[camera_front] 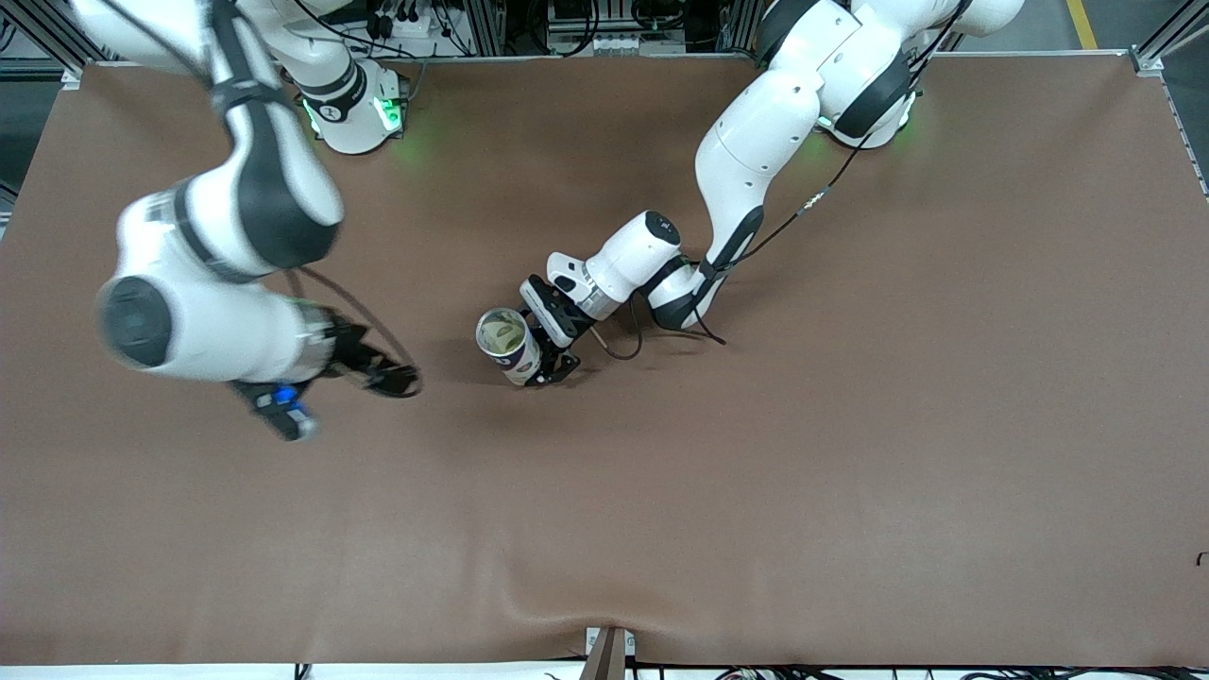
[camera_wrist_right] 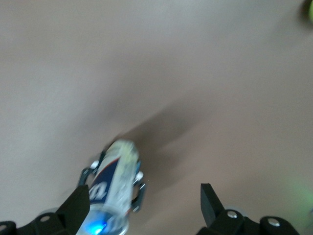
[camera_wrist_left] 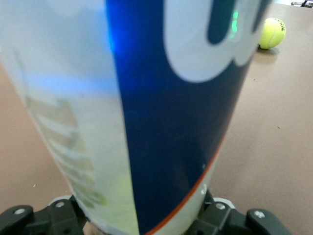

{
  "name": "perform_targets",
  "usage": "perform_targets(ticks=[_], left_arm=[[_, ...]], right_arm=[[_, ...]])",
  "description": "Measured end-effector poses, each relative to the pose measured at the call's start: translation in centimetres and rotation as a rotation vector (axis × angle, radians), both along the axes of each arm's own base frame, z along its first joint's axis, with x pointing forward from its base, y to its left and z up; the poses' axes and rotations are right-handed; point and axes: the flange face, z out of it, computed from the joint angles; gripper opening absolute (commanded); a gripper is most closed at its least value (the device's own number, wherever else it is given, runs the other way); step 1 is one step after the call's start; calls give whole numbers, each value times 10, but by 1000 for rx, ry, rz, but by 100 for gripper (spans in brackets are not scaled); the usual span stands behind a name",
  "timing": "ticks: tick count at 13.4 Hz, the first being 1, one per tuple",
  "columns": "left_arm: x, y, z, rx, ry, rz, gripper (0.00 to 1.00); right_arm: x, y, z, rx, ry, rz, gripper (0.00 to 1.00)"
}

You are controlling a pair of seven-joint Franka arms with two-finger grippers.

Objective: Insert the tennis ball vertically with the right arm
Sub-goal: 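Release the ball into the tube with the right gripper, then lower the right gripper onto the second tennis ball and grasp it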

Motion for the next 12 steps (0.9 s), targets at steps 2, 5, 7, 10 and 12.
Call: perform_targets(ticks=[2,5,7,10,12], left_arm=[[0,0,0,0,0,0,84],[0,0,0,-1,0,0,84],[0,0,0,-1,-1,0,84],[0,0,0,-1,-1,0,84],[0,0,0,-1,-1,0,84]], right_arm=[[8,-58,-9,-15,-7,96,100],[10,-134,-36,-30,19,198,100],[7,-173,-66,-68,56,274,100],[-6,-215,-120,-73,80,322,100],[-14,-233,-150,-75,64,329,100]])
